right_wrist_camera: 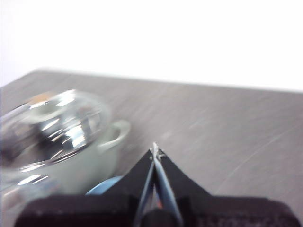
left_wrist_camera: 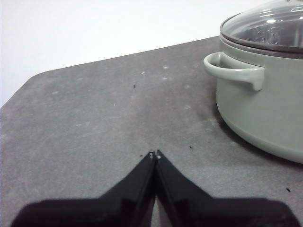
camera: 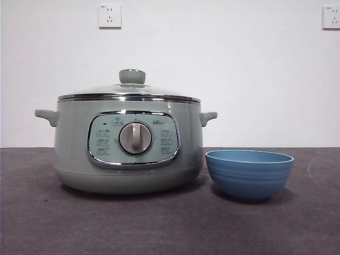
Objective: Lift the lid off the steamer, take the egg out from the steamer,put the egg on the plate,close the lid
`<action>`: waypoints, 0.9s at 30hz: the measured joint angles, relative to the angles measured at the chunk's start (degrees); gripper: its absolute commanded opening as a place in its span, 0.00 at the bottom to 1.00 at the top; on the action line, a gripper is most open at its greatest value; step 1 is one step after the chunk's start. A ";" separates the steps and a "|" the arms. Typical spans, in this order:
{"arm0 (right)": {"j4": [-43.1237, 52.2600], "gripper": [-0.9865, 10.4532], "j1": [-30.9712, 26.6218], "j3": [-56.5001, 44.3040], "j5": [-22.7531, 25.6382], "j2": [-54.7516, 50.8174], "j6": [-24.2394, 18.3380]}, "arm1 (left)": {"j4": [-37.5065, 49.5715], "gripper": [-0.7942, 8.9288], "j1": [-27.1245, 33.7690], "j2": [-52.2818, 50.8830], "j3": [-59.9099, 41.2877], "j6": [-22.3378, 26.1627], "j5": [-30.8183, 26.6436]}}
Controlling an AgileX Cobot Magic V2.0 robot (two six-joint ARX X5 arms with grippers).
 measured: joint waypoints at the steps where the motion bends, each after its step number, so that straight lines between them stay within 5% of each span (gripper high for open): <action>1: 4.63 0.09 -1.22 -5.14 0.17 -3.02 -0.02 | 0.00 0.08 0.00 0.00 0.00 0.00 0.00; 6: 16.55 0.09 -3.65 -20.28 3.19 -11.15 -0.04 | 0.00 0.08 0.00 0.00 0.00 0.00 -0.02; 12: 17.90 0.09 -4.68 -30.99 3.19 -17.51 -0.04 | 0.00 0.08 0.00 0.00 0.00 0.00 -0.02; 27: 16.02 0.09 -4.70 -36.28 3.41 -19.56 2.34 | -0.09 0.08 0.00 0.00 0.00 0.00 -0.07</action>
